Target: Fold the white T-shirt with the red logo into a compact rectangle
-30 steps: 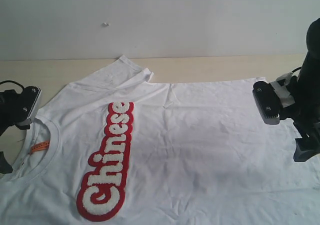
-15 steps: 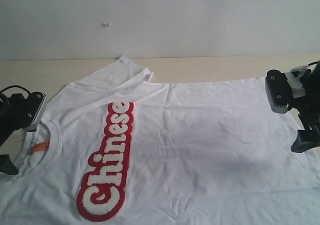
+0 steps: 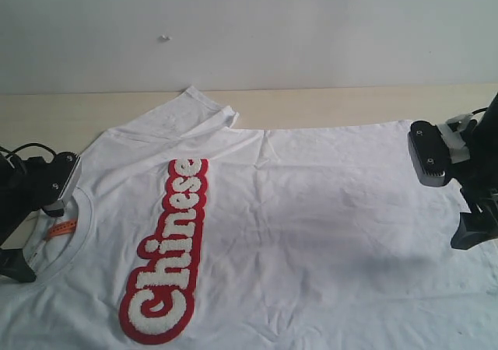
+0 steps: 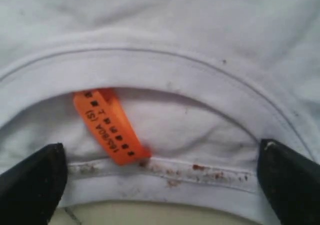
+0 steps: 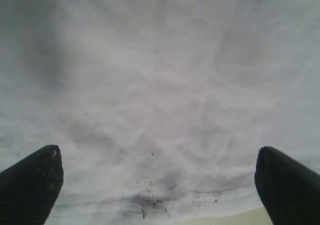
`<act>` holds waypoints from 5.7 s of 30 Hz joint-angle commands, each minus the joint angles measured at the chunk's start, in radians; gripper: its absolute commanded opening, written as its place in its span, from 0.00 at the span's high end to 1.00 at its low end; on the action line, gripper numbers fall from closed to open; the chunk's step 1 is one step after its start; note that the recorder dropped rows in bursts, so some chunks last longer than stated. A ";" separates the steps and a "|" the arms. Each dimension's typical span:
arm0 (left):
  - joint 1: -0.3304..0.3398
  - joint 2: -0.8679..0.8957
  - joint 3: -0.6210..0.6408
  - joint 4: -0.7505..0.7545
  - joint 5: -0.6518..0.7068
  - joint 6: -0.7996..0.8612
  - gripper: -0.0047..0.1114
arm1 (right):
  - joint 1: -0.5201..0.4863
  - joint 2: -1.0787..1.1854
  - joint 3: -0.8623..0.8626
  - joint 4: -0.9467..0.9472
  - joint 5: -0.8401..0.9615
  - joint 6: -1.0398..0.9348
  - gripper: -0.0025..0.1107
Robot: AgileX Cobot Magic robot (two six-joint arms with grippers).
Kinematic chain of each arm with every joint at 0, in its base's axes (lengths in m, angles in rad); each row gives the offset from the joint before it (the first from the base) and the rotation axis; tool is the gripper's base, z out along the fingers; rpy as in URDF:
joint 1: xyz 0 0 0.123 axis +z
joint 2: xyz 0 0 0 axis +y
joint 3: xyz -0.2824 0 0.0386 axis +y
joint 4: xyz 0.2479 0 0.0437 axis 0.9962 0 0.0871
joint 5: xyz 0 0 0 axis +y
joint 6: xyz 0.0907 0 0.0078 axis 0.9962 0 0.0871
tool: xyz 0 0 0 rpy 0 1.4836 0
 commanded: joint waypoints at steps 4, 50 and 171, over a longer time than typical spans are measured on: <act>0.003 -0.041 -0.014 0.004 0.010 -0.002 0.05 | -0.004 0.003 -0.005 0.006 0.002 -0.013 0.05; 0.003 0.022 -0.014 0.054 -0.052 0.020 0.05 | -0.039 0.053 -0.005 -0.244 -0.050 0.118 0.05; 0.003 0.030 -0.014 0.025 -0.092 -0.024 0.06 | -0.039 0.140 -0.005 -0.231 -0.037 0.086 0.05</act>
